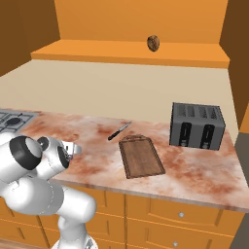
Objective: Pick the bread, place it on the cutting board, pick the jam, place it on the counter, and close the cabinet.
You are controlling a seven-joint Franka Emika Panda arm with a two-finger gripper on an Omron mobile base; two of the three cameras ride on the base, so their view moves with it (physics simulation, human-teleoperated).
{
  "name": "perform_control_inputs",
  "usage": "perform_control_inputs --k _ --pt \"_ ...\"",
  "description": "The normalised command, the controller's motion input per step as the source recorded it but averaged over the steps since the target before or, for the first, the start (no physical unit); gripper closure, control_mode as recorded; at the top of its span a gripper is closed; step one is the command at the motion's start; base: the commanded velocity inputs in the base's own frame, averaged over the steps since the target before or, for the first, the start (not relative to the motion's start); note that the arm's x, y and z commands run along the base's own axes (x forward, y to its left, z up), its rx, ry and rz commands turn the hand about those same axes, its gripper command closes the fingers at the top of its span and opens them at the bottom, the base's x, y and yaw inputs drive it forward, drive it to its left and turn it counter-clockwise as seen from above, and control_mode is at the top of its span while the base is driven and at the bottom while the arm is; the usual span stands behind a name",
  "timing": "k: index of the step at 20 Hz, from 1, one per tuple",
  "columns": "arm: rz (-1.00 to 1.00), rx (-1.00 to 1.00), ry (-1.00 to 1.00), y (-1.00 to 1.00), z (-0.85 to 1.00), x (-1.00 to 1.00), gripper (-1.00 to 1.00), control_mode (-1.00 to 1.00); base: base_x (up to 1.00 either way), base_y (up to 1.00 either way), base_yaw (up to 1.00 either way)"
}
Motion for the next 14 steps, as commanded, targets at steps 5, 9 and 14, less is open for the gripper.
perform_control_inputs --k 5,9,14 --pt "0.00 0.00 0.00 0.00 0.00 0.00 -1.00 -1.00 0.00 0.00 0.00" --pt "0.00 0.00 0.00 -0.02 0.00 0.00 -1.00 -1.00 0.00 0.00 0.00" --pt "0.00 0.00 0.00 -0.07 0.00 -0.02 -1.00 -1.00 0.00 0.00 0.00"
